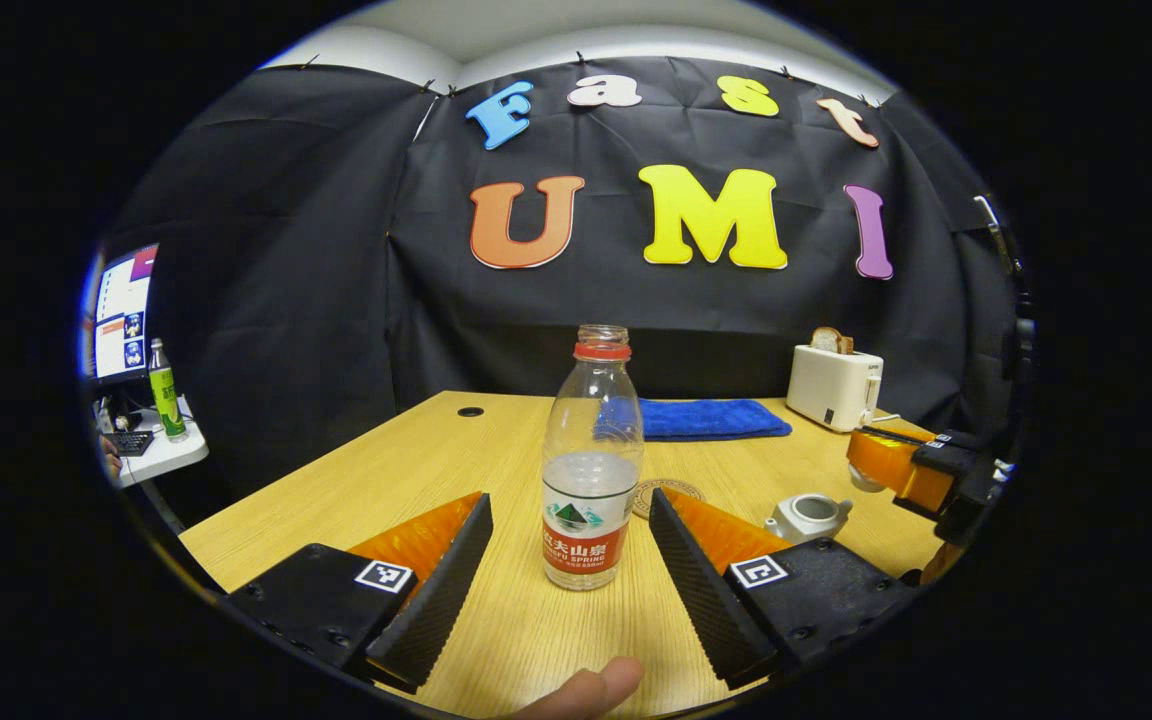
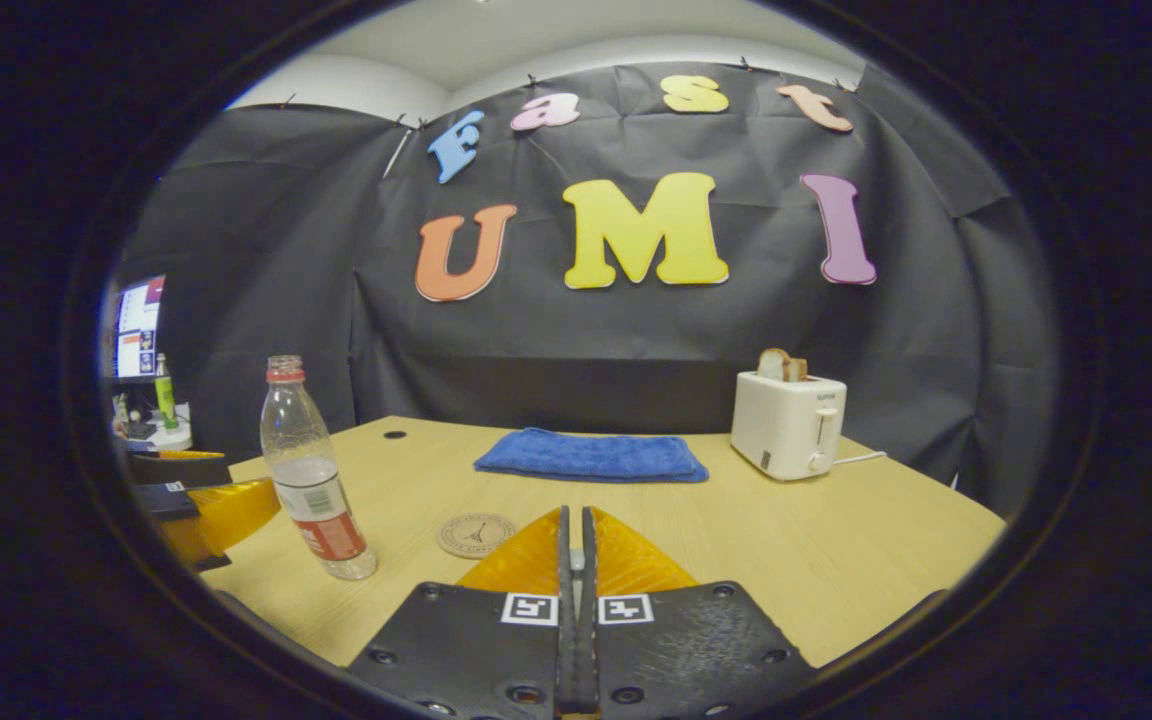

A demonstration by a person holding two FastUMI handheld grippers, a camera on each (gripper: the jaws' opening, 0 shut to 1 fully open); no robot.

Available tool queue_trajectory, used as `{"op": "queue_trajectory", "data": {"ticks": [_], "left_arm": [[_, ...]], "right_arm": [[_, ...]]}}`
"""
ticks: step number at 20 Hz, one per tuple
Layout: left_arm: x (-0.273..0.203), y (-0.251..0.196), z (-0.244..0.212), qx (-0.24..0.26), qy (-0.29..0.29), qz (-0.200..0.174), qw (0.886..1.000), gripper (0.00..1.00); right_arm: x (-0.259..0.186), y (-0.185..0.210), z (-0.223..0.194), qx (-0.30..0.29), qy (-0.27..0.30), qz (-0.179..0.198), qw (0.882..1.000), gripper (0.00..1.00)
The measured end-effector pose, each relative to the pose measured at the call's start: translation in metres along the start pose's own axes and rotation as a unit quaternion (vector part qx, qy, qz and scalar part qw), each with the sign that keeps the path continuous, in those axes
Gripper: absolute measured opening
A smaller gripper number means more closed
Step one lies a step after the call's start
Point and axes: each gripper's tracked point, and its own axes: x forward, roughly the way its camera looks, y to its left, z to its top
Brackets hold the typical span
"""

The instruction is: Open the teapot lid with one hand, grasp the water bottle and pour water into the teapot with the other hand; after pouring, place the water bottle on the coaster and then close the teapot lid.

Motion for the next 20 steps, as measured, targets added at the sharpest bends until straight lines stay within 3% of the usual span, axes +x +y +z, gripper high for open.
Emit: {"op": "queue_trajectory", "data": {"ticks": [5, 11, 16, 20], "left_arm": [[0.013, -0.017, -0.01, -0.006, -0.012, -0.038, 0.999, 0.99], [0.034, -0.012, -0.024, 0.008, -0.009, -0.017, 1.0, 0.99], [0.048, -0.025, -0.009, 0.006, -0.049, -0.042, 0.998, 0.99], [0.055, -0.022, -0.007, 0.004, -0.05, -0.034, 0.998, 0.97]], "right_arm": [[-0.029, -0.019, 0.009, -0.006, -0.012, -0.003, 1.0, 0.0], [-0.047, -0.036, 0.011, -0.009, -0.026, -0.005, 1.0, 0.0], [-0.052, -0.05, 0.004, -0.003, -0.023, -0.008, 1.0, 0.0], [-0.054, -0.059, 0.003, 0.001, -0.026, -0.013, 1.0, 0.0]]}}
